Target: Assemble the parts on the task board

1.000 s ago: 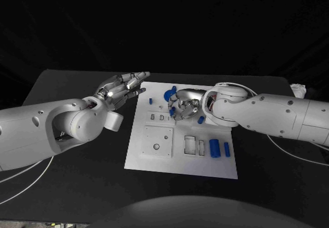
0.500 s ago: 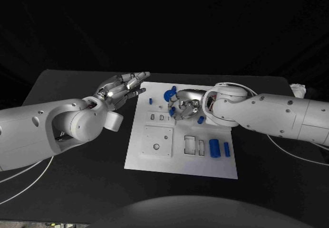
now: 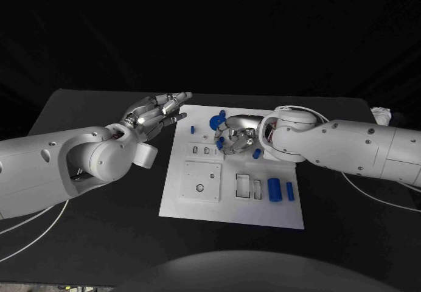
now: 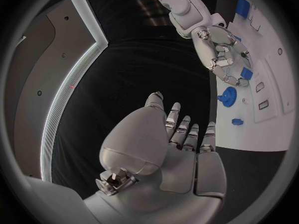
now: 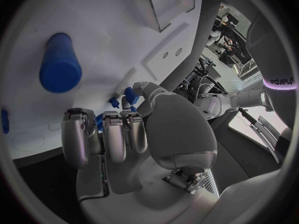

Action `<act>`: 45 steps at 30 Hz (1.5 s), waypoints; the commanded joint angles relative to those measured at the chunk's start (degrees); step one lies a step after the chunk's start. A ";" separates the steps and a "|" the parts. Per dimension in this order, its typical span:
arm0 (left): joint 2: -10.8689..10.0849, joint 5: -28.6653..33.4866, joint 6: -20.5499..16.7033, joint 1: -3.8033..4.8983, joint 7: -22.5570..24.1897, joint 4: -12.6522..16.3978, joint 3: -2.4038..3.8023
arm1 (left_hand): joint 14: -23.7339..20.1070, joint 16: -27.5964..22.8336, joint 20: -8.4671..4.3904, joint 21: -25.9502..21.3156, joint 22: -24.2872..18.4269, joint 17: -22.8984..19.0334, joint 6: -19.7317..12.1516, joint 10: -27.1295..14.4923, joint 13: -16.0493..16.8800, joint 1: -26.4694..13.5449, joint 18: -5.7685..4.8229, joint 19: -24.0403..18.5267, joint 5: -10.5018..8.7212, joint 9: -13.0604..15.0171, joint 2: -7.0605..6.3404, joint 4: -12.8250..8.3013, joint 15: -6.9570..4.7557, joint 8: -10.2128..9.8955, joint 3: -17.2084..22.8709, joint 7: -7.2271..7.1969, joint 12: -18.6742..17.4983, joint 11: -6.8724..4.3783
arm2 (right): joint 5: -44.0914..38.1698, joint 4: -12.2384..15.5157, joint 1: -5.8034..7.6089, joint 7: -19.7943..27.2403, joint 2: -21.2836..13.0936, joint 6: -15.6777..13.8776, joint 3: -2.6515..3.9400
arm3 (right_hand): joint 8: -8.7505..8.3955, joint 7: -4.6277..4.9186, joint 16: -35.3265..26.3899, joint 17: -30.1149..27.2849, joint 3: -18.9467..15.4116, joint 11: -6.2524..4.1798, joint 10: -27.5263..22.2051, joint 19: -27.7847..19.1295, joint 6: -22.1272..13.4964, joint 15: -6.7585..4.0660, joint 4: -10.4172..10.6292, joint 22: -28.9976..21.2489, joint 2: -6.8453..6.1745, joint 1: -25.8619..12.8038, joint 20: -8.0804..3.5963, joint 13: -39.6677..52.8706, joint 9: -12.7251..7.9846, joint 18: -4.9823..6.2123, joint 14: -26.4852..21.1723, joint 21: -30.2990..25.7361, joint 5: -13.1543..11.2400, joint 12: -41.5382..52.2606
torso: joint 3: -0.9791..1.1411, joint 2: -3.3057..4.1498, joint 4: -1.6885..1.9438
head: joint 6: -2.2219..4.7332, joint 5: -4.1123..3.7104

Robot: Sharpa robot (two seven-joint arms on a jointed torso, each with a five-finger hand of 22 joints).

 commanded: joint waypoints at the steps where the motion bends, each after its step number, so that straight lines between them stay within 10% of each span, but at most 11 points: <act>1: 0.10 -0.29 1.08 0.03 0.27 0.07 0.04 | -0.08 0.26 0.44 0.25 0.09 0.09 -0.05 0.40 0.07 0.24 0.49 -0.14 0.30 0.05 0.25 0.08 0.37 0.30 0.27 0.38 0.19 0.16 | -1.02 0.05 -0.05 0.33 0.03 1.15 -0.01 | -0.62 0.08 0.20 15.10 -0.29 0.39 6.07 -0.34 0.58 0.25 -0.63 12.43 0.38 -0.26 0.08 15.09 -0.27 0.72 5.98 -0.36 -2.93 0.22 | -0.01 0.01 -0.01 | 0.01 0.02; 7: 0.14 -0.29 1.08 0.03 0.28 0.04 0.04 | -0.08 0.26 0.44 0.25 0.09 0.09 -0.05 0.40 0.07 0.24 0.49 -0.14 0.30 0.05 0.25 0.08 0.37 0.30 0.27 0.38 0.19 0.16 | -1.59 0.11 -0.07 0.18 -0.06 0.83 -0.01 | -3.33 0.15 0.20 15.10 -2.00 0.52 6.07 -0.69 -1.09 0.37 -1.58 12.29 0.92 0.15 0.18 15.09 -1.30 0.82 5.98 -0.76 -12.64 0.22 | 0.00 0.01 0.00 | 0.01 0.01; 18: 0.03 -0.29 0.91 0.03 0.37 0.01 0.04 | -0.06 0.33 0.48 0.28 0.10 0.10 -0.03 0.47 0.08 0.16 0.48 -0.12 0.30 0.05 0.26 0.08 0.45 0.35 0.24 0.45 0.20 0.23 | -2.23 0.41 -0.09 2.78 -0.62 -5.36 0.00 | -14.30 -2.22 0.20 15.10 -7.85 -0.26 6.07 -1.98 -12.93 -0.10 -0.19 11.82 1.20 0.20 -0.21 15.09 -8.93 1.20 5.98 -2.15 -24.56 0.22 | 0.03 0.02 0.03 | 0.01 0.14; 23: -0.11 -0.29 0.82 0.03 0.41 -0.01 0.04 | -0.06 0.33 0.48 0.28 0.10 0.10 -0.03 0.47 0.08 0.16 0.48 -0.12 0.30 0.05 0.26 0.08 0.45 0.35 0.24 0.45 0.20 0.23 | -1.64 0.68 -0.08 5.23 -1.06 -9.39 0.01 | -14.88 -3.13 0.20 15.10 -9.93 -0.37 6.07 -1.91 -12.63 -0.20 1.68 11.85 0.86 0.52 -0.34 15.09 -9.90 1.18 5.98 -2.14 -26.88 0.22 | 0.03 0.02 0.01 | 0.01 0.33; 30: -0.24 -0.33 0.62 0.03 0.65 -0.04 0.04 | -0.10 0.35 0.50 0.30 0.10 0.09 0.01 0.49 0.09 0.35 0.47 -0.11 0.31 0.06 0.06 -0.07 0.46 0.42 0.23 0.47 0.20 0.24 | 0.70 2.19 0.33 9.47 -2.71 -15.40 0.07 | -13.83 -1.76 0.20 15.10 -13.31 -0.59 6.07 -0.27 -7.77 -0.49 8.63 12.43 -0.55 1.15 -0.62 15.09 -9.54 0.74 5.98 -0.67 -30.46 0.22 | 0.03 -0.01 0.01 | 0.01 0.52; 35: -0.26 -2.92 0.19 0.03 1.34 -0.48 0.04 | -0.58 0.27 0.38 0.44 0.11 0.02 -0.63 0.02 0.02 5.10 0.50 -0.03 0.17 0.02 -2.40 -3.28 0.12 0.56 1.22 0.27 0.12 -0.02 | 2.69 4.32 2.09 12.38 -5.12 -18.99 0.12 | -13.26 -1.04 0.20 15.10 -15.50 -0.45 6.07 0.76 -5.48 -0.49 12.88 12.82 -2.10 -0.72 -0.71 15.09 -9.81 0.44 5.98 0.34 -30.98 0.22 | 0.05 -0.05 -0.05 | 0.01 0.36; 40: -0.41 -10.52 -3.59 0.04 1.99 -0.75 0.05 | 4.02 5.20 0.63 2.32 0.84 1.13 0.51 2.70 0.50 7.16 0.62 2.09 -2.78 0.16 -3.89 -4.44 0.56 1.38 1.57 0.61 0.61 0.43 | 4.08 7.80 5.23 13.53 -10.14 -19.74 0.12 | -12.09 -0.48 0.20 15.10 -20.11 -0.04 6.07 2.01 -1.35 -0.19 12.74 13.30 2.00 -8.37 -0.53 15.09 -9.88 0.07 5.98 1.60 -30.82 0.22 | -0.05 -0.22 -0.03 | 0.01 0.34; 45: -0.13 -18.15 -11.87 0.28 1.79 -1.00 0.10 | 23.18 22.59 0.01 14.40 5.73 5.92 5.33 22.94 6.51 8.14 0.57 18.77 -8.02 0.64 -5.95 -3.60 0.87 3.16 0.59 0.98 6.22 0.66 | 4.93 10.00 7.05 11.25 -14.65 -19.01 0.09 | -10.25 0.25 0.20 15.10 -23.07 0.50 6.07 2.46 4.09 0.28 12.77 13.47 9.79 -17.82 -0.12 15.09 -9.35 -0.06 5.98 2.08 -29.41 0.22 | 0.14 -0.86 -0.22 | 0.01 0.70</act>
